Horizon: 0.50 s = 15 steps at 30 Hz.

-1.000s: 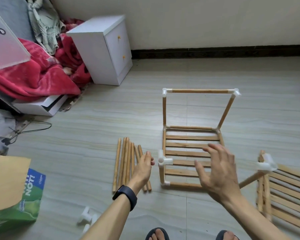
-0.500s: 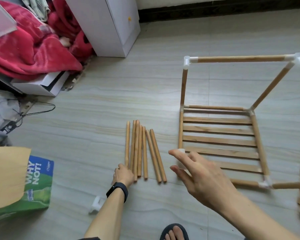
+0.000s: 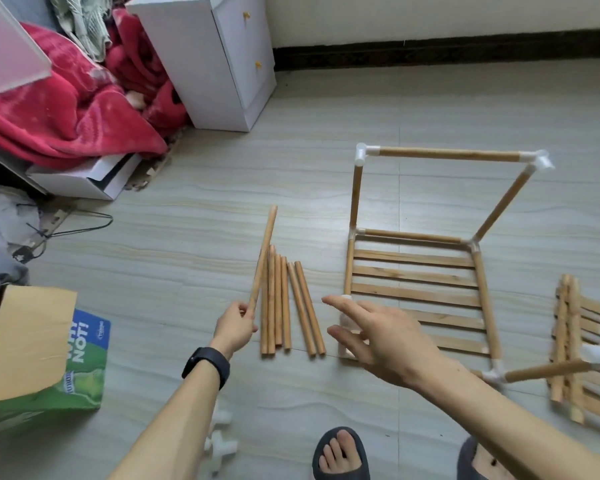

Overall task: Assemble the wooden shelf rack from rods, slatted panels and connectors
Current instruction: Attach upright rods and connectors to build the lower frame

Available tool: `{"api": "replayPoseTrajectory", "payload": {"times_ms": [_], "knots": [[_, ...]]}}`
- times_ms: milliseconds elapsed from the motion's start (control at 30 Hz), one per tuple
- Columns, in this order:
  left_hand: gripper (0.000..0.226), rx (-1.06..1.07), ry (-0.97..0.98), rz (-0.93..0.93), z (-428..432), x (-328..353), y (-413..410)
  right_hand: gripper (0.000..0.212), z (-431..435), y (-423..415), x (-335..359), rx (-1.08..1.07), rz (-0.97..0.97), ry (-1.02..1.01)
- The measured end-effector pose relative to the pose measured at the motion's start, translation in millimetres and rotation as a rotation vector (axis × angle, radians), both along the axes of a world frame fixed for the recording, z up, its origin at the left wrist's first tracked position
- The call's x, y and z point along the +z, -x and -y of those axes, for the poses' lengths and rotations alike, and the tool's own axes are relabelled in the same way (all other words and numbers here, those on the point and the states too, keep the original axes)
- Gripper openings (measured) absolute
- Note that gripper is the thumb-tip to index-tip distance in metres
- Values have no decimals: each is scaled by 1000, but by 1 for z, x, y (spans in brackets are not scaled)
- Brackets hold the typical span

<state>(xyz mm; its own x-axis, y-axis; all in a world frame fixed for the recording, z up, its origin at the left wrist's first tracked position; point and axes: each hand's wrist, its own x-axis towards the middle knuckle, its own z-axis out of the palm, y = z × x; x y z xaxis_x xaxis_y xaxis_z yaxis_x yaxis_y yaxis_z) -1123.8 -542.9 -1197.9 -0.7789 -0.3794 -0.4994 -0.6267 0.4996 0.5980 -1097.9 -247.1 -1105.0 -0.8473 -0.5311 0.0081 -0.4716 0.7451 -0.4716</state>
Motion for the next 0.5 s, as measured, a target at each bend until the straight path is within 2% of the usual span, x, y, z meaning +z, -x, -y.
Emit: {"api": "replayPoseTrajectory", "payload": {"times_ms": [67,133,200,233,300,367,400,500], "knots": [[10,-153,86,-192,-11,39,-1,74,-7,0,12,-70,128,166],[16,-340,185,-391,-28,78,-4,91,-19,-4,29,-276,202,418],[24,-542,330,-572,-53,113,-8,107,-35,-9,53,-501,450,784],[25,-644,406,-684,-68,129,-12,107,-45,-12,62,-572,595,972],[25,-851,500,-890,-97,153,-19,80,-66,-19,73,-644,748,1256],[26,-935,461,-975,-122,162,-24,41,-86,-30,77,-771,778,1431],[28,-904,374,-944,-133,162,-26,31,-95,-36,77,-848,772,1487],[40,-599,82,-671,-154,151,-26,28,-121,-52,73,-1042,709,1548]]}}
